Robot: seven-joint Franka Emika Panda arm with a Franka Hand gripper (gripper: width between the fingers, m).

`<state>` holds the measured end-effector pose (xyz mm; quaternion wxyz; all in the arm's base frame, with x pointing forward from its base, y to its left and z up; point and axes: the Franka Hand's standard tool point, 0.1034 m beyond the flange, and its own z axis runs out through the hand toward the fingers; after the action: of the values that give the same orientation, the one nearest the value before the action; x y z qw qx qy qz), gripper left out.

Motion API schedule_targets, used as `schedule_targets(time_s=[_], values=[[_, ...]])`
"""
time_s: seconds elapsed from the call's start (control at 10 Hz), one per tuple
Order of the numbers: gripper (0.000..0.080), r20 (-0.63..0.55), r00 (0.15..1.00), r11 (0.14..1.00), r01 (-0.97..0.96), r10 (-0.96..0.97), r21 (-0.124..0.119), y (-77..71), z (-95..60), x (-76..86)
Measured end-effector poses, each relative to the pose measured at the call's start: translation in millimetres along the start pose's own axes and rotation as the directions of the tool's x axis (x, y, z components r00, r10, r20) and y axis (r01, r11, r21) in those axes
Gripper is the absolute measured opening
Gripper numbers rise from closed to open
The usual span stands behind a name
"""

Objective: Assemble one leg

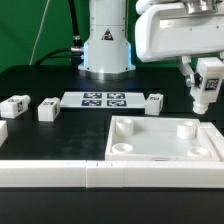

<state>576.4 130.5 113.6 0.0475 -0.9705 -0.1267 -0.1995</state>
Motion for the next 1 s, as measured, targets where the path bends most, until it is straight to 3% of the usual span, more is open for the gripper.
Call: schedule_targets(time_s=[0.3,0.6,1.0], values=[[0.0287,-0.033,0.999,0.999,0.042,-0.042,0.006,8.1,27.2,36.5],[0.0287,-0.04,0.996,0.997,0.08,-0.08,-0.003,23.4,46.5,31.5],[0.0287,-0.038,0.996,0.997,0.081,-0.081,-0.001,21.7,46.9,30.8]])
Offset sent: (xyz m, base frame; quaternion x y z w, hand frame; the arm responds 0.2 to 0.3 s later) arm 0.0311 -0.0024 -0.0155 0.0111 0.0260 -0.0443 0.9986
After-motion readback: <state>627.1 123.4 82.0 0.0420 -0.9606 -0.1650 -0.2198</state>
